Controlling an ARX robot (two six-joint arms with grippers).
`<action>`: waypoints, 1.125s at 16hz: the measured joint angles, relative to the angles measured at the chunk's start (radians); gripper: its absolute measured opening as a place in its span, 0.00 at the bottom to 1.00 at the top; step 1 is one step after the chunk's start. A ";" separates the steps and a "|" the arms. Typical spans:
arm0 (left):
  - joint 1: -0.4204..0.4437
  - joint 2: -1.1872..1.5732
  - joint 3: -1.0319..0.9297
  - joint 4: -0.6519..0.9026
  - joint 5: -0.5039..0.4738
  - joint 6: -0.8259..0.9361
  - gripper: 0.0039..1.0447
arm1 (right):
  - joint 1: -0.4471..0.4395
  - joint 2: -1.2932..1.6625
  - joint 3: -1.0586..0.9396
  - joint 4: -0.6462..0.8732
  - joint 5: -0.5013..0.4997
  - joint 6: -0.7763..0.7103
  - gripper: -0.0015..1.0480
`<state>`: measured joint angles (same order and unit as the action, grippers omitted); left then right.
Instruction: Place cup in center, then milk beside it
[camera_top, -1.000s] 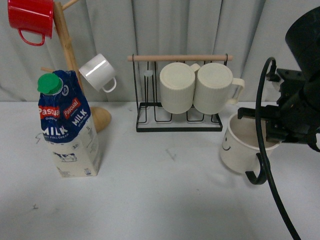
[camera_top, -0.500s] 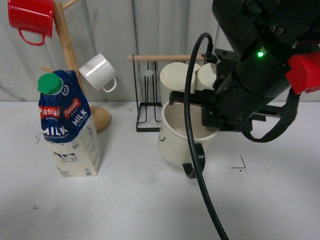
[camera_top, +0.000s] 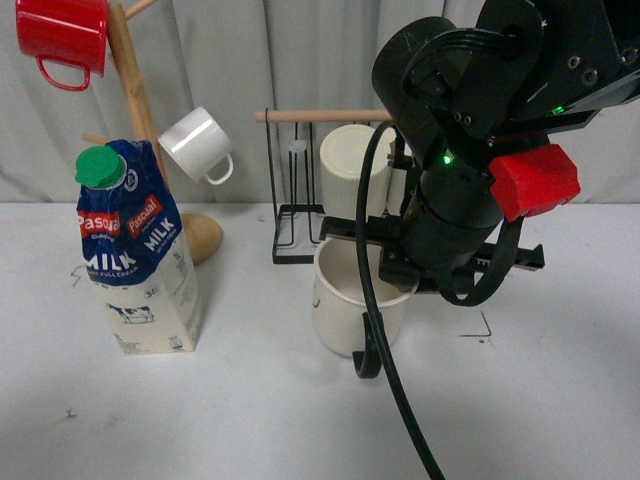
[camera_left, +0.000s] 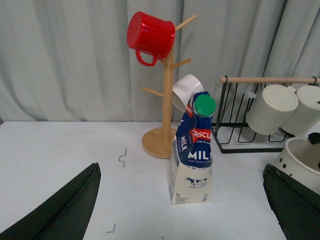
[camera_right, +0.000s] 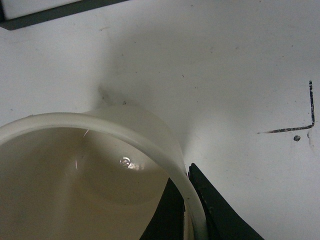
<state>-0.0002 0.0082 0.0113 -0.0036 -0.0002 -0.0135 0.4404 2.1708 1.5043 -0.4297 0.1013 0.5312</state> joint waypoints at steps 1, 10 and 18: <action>0.000 0.000 0.000 0.000 0.000 0.000 0.94 | 0.005 0.006 0.003 -0.006 0.001 0.000 0.03; 0.000 0.000 0.000 0.000 0.000 0.000 0.94 | 0.004 0.068 0.068 -0.048 0.013 0.000 0.14; 0.000 0.000 0.000 -0.001 -0.002 0.000 0.94 | -0.051 -0.426 -0.716 1.107 0.258 -0.408 0.60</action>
<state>-0.0002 0.0082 0.0113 -0.0044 -0.0025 -0.0135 0.3893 1.7443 0.7879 0.6769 0.3592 0.1230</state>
